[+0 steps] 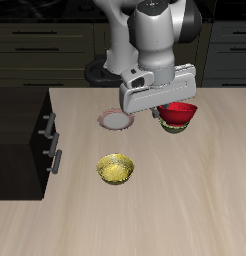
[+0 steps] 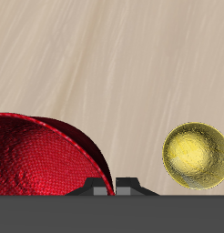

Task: Place the red bowl on top of the wooden cabinet

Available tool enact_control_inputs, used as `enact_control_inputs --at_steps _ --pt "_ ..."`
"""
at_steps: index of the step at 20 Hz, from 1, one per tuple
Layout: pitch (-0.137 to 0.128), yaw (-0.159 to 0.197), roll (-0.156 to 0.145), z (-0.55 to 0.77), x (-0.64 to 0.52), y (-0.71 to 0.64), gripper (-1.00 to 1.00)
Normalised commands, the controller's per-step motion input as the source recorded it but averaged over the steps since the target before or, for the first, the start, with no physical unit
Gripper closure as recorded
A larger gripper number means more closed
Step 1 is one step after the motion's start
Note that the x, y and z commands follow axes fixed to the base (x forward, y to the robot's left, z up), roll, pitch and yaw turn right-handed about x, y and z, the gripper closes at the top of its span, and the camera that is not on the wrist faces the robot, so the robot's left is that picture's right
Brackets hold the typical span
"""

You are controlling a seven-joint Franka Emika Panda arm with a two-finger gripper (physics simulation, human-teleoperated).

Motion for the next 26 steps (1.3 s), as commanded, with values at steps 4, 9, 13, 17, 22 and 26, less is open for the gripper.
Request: enact_control_inputs --at_steps 4,9,13,17,22,26 --pt "-0.018 -0.039 0.014 0.10 -0.14 -0.04 1.00" --pt "-0.066 0.058 -0.020 0.18 -0.23 -0.09 1.00" --pt "0.006 -0.022 -0.090 0.13 -0.12 -0.21 1.00" --pt "-0.004 -0.048 -0.078 0.16 -0.11 -0.11 1.00" --pt "-0.046 0.038 -0.027 0.22 -0.12 -0.03 1.00" --pt "0.008 -0.002 -0.006 0.08 -0.06 -0.20 1.00"
